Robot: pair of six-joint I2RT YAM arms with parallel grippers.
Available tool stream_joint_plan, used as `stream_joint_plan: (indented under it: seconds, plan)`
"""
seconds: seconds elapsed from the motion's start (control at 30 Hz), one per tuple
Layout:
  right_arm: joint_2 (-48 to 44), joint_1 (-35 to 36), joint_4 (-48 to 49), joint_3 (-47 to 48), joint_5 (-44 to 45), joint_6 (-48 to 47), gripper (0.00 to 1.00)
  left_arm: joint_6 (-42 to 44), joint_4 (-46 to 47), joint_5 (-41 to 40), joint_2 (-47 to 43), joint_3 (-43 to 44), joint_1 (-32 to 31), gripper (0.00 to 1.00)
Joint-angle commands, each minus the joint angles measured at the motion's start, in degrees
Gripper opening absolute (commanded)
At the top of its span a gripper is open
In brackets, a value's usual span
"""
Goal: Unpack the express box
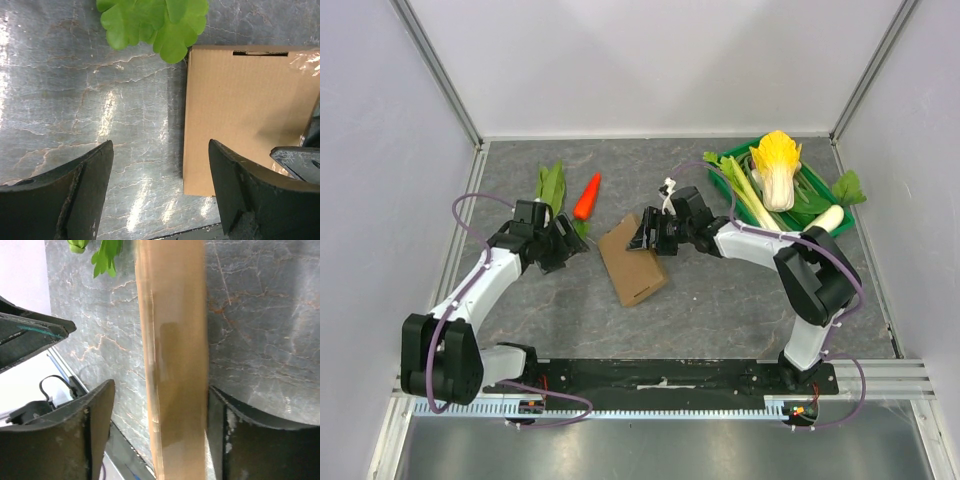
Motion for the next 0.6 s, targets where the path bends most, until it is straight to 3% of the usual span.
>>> stream_joint_plan:
  seconds: [0.0,0.07,0.17,0.4,0.57]
  plan:
    - [-1.9,-2.3,0.4,-1.2,0.6,-1.2,0.82,-1.5,4.3,2.8,0.6,-0.2,0.2,0.83]
    - [-3.2,-4.0,-2.0,-1.7,2.3,-3.6,0.92,-1.3,5.6,3.5,-0.1,-0.8,0.3,0.84]
    - [-5.8,-5.5,-7.2,-1.7,5.1,-7.9,0.95,0.0,7.6,4.8,-0.2,-0.9,0.2,0.86]
    - [-6.4,-5.6,-13.8,1.1,9.3,-15.4,0.82,2.3,9.3,4.6,-1.1,-1.4,0.2,0.97]
    - [-5.7,-5.6,-14.1,0.1,8.8,-17.1,0.80,2.4,13.1,8.8,-1.1,-3.7,0.1,0.98]
